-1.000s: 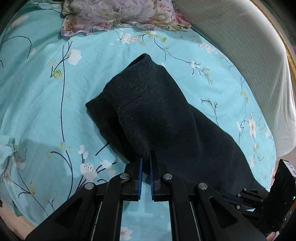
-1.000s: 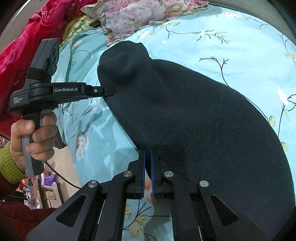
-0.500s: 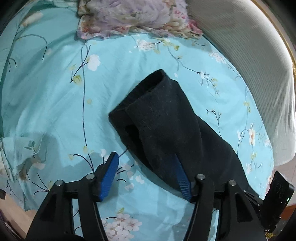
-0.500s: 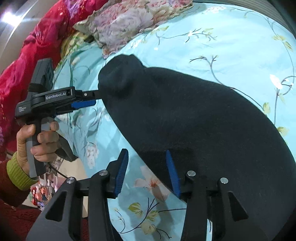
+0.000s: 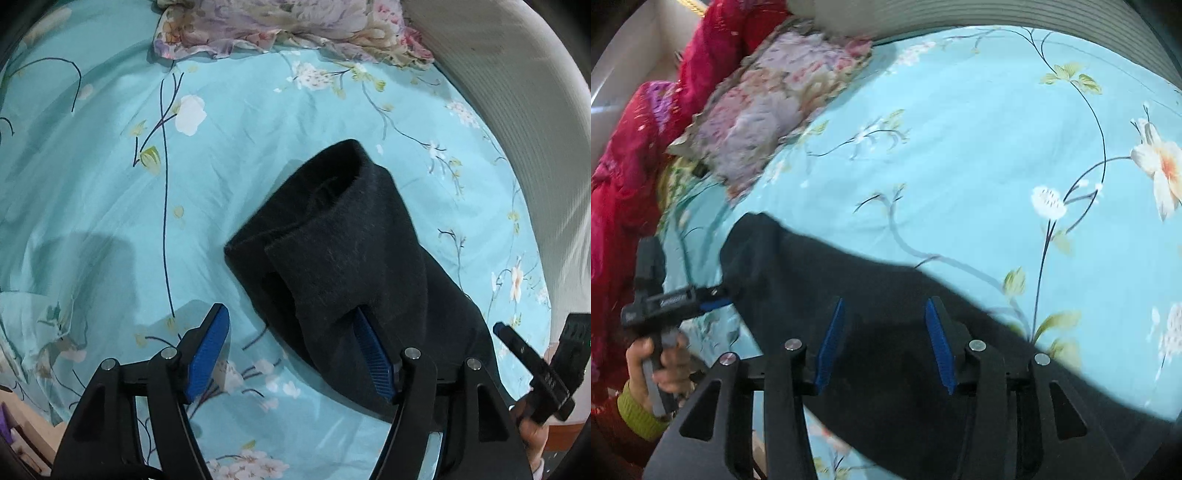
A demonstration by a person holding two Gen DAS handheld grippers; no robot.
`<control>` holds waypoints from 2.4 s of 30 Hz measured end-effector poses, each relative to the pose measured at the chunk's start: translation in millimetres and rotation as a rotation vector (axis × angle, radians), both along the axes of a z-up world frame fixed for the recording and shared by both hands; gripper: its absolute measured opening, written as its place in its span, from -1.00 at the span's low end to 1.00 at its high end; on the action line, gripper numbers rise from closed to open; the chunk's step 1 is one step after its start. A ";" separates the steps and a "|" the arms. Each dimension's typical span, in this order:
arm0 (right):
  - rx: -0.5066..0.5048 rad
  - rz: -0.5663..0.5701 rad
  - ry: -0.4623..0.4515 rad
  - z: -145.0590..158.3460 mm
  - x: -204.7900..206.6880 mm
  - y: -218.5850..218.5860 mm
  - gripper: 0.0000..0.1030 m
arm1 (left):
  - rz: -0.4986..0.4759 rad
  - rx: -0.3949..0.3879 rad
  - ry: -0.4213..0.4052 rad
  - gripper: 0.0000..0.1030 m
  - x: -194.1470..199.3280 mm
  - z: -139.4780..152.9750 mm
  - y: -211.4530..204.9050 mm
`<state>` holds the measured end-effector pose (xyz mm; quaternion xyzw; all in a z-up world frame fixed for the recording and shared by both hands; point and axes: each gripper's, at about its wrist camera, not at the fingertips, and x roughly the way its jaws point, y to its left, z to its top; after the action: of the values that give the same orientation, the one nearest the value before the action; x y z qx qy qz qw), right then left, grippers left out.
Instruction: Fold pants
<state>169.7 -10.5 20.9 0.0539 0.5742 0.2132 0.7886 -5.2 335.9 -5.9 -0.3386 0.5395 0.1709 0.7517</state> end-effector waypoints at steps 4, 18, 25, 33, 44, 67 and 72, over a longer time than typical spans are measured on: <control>-0.038 0.022 0.024 -14.7 23.0 9.4 -0.08 | 0.004 0.003 0.000 0.36 1.9 -6.6 7.1; -0.096 0.156 0.123 -53.8 46.7 35.1 -0.60 | -0.060 0.020 -0.073 -0.60 27.0 -17.1 4.7; -0.004 0.068 -0.011 -7.7 39.2 23.7 -0.89 | -0.103 0.001 -0.309 -0.65 1.0 48.1 2.6; -0.078 0.023 -0.083 -19.3 42.4 32.9 -0.89 | -0.174 0.074 -0.270 -0.66 18.5 21.1 10.7; -0.192 -0.037 -0.128 -48.0 50.2 32.6 -0.91 | -0.412 0.358 -0.162 -0.56 47.9 -25.1 -1.7; 0.022 -0.505 -0.130 17.8 -100.2 -121.5 0.21 | -0.503 0.337 -0.265 0.23 79.4 68.9 -72.0; 0.039 -0.650 -0.121 19.2 -145.9 -168.9 0.21 | -0.680 0.298 -0.261 0.28 102.4 61.8 -142.0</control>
<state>23.8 -179.4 40.1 0.2365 0.4749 -0.0358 0.8469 97.2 193.9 55.9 -0.0469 0.4900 -0.0559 0.8687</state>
